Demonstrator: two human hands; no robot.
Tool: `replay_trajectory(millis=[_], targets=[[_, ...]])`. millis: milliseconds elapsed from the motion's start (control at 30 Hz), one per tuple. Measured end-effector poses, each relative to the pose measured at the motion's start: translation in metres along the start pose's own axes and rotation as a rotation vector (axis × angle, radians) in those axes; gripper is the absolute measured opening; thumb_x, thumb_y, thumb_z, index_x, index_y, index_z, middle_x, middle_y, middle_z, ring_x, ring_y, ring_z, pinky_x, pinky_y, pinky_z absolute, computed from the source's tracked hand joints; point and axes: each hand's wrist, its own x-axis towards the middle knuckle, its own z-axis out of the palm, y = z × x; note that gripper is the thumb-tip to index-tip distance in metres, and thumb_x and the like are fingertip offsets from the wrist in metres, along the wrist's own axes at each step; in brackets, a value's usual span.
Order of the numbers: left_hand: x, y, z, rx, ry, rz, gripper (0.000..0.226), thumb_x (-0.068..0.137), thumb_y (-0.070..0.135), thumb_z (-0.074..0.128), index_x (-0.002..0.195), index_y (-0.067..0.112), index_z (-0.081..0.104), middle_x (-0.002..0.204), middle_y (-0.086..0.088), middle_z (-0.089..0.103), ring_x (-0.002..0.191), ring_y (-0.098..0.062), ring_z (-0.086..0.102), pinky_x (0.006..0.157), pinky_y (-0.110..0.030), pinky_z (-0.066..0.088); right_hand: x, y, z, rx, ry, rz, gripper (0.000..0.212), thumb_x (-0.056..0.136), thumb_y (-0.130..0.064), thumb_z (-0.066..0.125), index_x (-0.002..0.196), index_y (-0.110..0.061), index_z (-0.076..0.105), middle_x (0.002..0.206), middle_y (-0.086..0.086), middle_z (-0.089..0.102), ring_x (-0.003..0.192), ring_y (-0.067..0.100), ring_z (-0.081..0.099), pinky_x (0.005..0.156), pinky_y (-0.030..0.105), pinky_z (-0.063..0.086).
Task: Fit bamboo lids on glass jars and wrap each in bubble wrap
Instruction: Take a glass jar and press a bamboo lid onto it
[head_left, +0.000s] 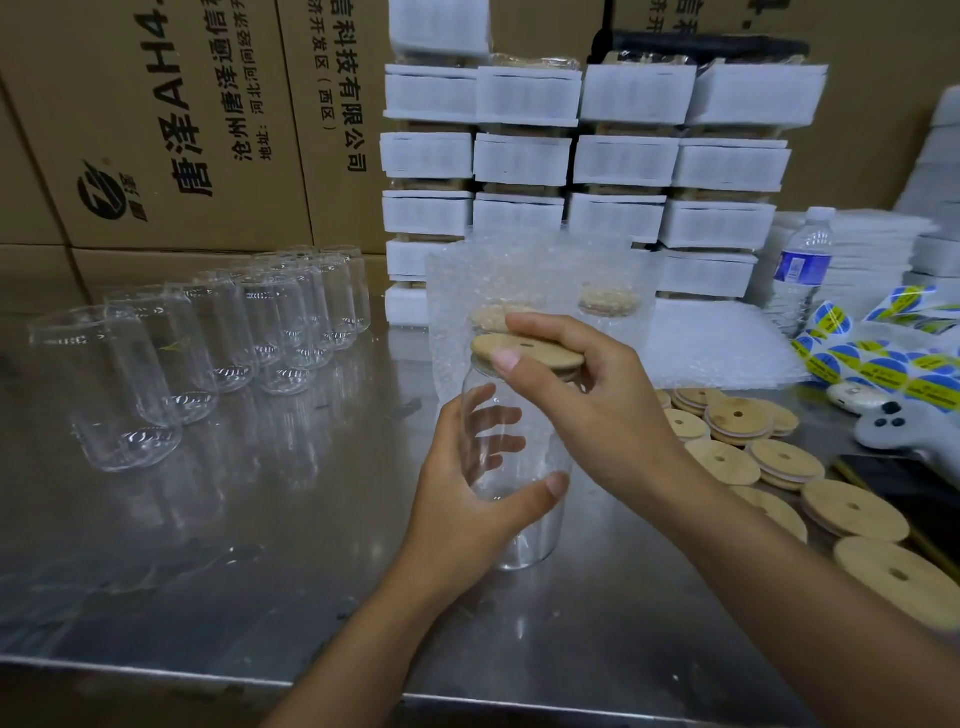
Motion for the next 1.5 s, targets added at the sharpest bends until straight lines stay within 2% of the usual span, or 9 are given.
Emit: replay_trajectory(millis=[200, 333, 467, 633, 867, 967, 1233, 1333, 1500], targets=[[-0.001, -0.002, 0.0, 0.012, 0.019, 0.017, 0.083, 0.063, 0.04, 0.083, 0.134, 0.022, 0.043, 0.124, 0.005, 0.061, 0.115, -0.017, 0.06, 0.087, -0.024, 0.05, -0.002, 0.002, 0.003, 0.058, 0.008, 0.012, 0.025, 0.084, -0.029, 0.067, 0.108, -0.029, 0.063, 0.107, -0.014, 0.064, 0.092, -0.01, 0.06, 0.07, 0.004, 0.044], [-0.002, -0.003, 0.0, 0.036, 0.05, 0.031, 0.084, 0.06, 0.046, 0.084, 0.132, 0.028, 0.043, 0.121, 0.015, 0.061, 0.114, -0.01, 0.06, 0.088, -0.02, 0.049, -0.002, 0.0, 0.006, 0.064, 0.008, 0.005, 0.022, 0.084, -0.022, 0.067, 0.106, -0.025, 0.064, 0.111, -0.007, 0.064, 0.093, -0.005, 0.061, 0.072, 0.006, 0.045], [-0.003, -0.003, 0.0, 0.059, 0.032, 0.038, 0.086, 0.06, 0.049, 0.084, 0.132, 0.029, 0.043, 0.123, 0.013, 0.06, 0.116, -0.011, 0.059, 0.089, -0.022, 0.05, -0.006, 0.001, 0.005, 0.088, 0.051, -0.018, 0.019, 0.084, -0.016, 0.067, 0.1, -0.026, 0.064, 0.111, -0.001, 0.064, 0.092, -0.003, 0.062, 0.074, 0.008, 0.046], [-0.002, -0.004, 0.0, 0.032, 0.011, 0.057, 0.084, 0.063, 0.044, 0.085, 0.133, 0.026, 0.043, 0.127, 0.005, 0.06, 0.119, -0.017, 0.058, 0.093, -0.032, 0.05, -0.009, 0.003, 0.011, 0.076, 0.11, -0.052, 0.021, 0.084, -0.014, 0.069, 0.099, -0.027, 0.063, 0.11, -0.003, 0.063, 0.097, -0.001, 0.061, 0.079, 0.009, 0.045], [-0.001, -0.004, -0.002, 0.014, 0.003, 0.076, 0.082, 0.064, 0.045, 0.084, 0.134, 0.032, 0.043, 0.128, 0.009, 0.058, 0.121, -0.012, 0.056, 0.089, -0.017, 0.048, -0.008, 0.006, 0.018, 0.038, 0.157, -0.031, 0.026, 0.074, -0.033, 0.066, 0.1, -0.027, 0.064, 0.106, -0.009, 0.062, 0.096, -0.002, 0.06, 0.082, 0.011, 0.046], [-0.001, -0.003, -0.001, 0.01, 0.017, 0.105, 0.078, 0.065, 0.043, 0.084, 0.132, 0.043, 0.043, 0.129, 0.014, 0.057, 0.121, -0.007, 0.055, 0.089, -0.01, 0.044, -0.008, 0.006, 0.02, -0.008, 0.154, -0.056, 0.029, 0.072, -0.032, 0.063, 0.1, -0.026, 0.063, 0.105, -0.011, 0.06, 0.098, -0.004, 0.058, 0.085, 0.012, 0.046], [-0.002, 0.001, -0.002, 0.021, 0.03, 0.115, 0.077, 0.064, 0.044, 0.084, 0.129, 0.05, 0.042, 0.128, 0.015, 0.057, 0.118, -0.007, 0.057, 0.088, -0.013, 0.046, -0.005, 0.004, 0.018, -0.012, 0.108, -0.012, 0.029, 0.071, -0.033, 0.068, 0.099, -0.028, 0.063, 0.105, -0.008, 0.063, 0.097, 0.002, 0.061, 0.084, 0.017, 0.049], [-0.003, 0.003, -0.003, 0.049, 0.052, 0.095, 0.076, 0.063, 0.043, 0.083, 0.126, 0.054, 0.042, 0.124, 0.02, 0.058, 0.113, -0.007, 0.06, 0.084, -0.014, 0.048, 0.0, 0.002, 0.013, 0.012, 0.053, 0.035, 0.026, 0.076, -0.021, 0.076, 0.1, -0.025, 0.065, 0.102, -0.006, 0.066, 0.092, 0.006, 0.065, 0.078, 0.017, 0.051], [-0.006, 0.004, -0.003, 0.056, 0.049, 0.073, 0.077, 0.063, 0.041, 0.082, 0.131, 0.032, 0.045, 0.122, 0.013, 0.06, 0.111, -0.013, 0.061, 0.083, -0.017, 0.049, -0.005, 0.001, 0.009, 0.058, 0.0, 0.042, 0.027, 0.078, -0.018, 0.075, 0.101, -0.026, 0.064, 0.109, -0.002, 0.064, 0.096, 0.01, 0.063, 0.075, 0.015, 0.052]])
